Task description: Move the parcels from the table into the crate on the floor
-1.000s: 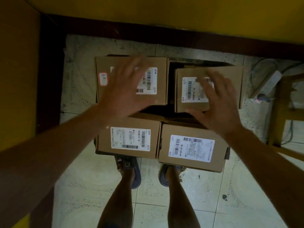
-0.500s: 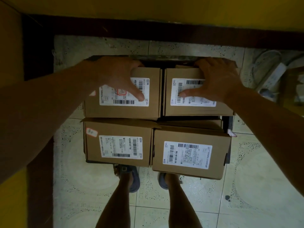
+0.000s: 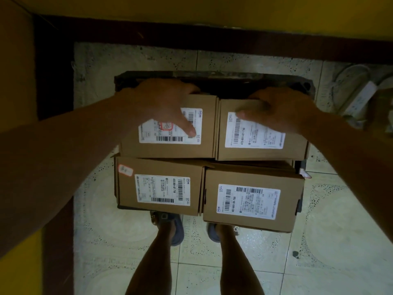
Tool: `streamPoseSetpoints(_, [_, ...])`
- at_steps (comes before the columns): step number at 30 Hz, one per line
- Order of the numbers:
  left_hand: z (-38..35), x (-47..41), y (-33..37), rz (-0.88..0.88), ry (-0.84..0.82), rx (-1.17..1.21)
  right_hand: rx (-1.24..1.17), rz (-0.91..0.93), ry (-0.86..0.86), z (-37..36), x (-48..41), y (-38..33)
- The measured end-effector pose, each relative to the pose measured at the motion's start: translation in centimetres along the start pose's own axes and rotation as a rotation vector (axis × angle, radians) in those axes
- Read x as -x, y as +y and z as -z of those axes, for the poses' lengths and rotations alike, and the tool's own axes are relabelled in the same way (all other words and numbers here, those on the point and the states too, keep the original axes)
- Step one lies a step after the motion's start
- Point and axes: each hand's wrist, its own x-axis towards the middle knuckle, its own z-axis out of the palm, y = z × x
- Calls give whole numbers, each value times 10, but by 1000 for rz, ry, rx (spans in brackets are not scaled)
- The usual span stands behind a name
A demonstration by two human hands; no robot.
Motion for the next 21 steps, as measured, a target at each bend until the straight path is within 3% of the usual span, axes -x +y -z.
streamPoseSetpoints(3, [-13, 4, -5, -46, 23, 29, 106, 20, 133, -16, 6, -3])
streamPoseSetpoints(7, [-7, 0, -6, -54, 90, 22, 146, -8, 163, -16, 4, 0])
streamPoseSetpoints(10, [-16, 9, 5, -182, 343, -229, 132, 37, 291, -23, 18, -4])
streamPoseSetpoints(14, [-58, 28, 25, -177, 611, -238, 148, 6, 459, -54, 30, -25])
streamPoseSetpoints(18, [-79, 12, 22, -161, 685, -288, 159, -55, 592, -74, 13, -27])
streamPoseSetpoints(21, [-86, 8, 16, -170, 682, -324, 201, -65, 599, -81, 9, -23])
